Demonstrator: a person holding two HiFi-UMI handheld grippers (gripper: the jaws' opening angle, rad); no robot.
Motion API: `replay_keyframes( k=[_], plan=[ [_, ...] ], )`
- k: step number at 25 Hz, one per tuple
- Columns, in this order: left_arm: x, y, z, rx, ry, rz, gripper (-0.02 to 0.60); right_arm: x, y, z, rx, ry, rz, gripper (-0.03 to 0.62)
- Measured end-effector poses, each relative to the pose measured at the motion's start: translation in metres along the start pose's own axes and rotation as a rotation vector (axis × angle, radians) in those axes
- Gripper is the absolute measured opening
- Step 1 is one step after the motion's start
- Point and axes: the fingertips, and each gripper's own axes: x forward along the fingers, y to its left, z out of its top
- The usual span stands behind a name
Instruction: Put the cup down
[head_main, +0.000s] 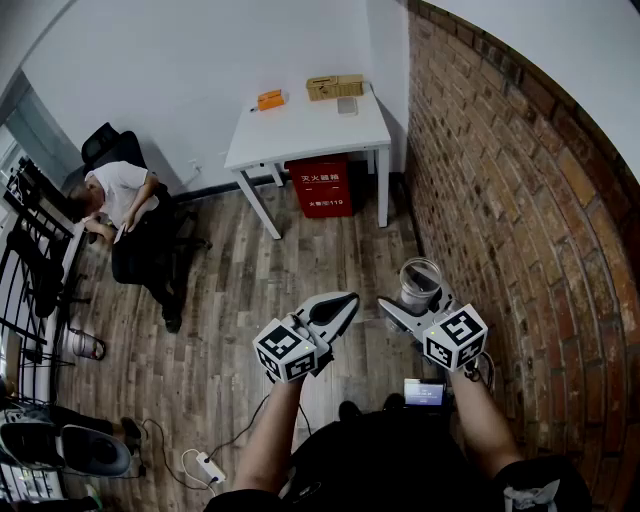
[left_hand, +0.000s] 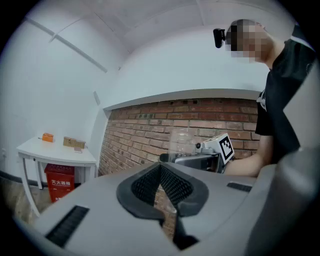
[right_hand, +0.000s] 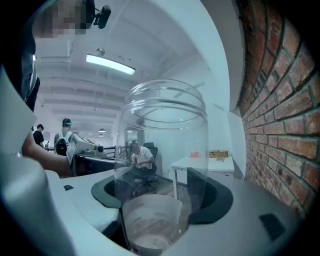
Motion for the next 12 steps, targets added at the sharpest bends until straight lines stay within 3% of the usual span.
replay_keyframes(
  k=[12],
  plan=[
    [0.0022, -0.0017, -0.0039, -0.001, 0.006, -0.005, 0.008, -0.0028, -0.0038, -0.0022, 0.013, 0.002, -0.007, 0.353]
  ],
)
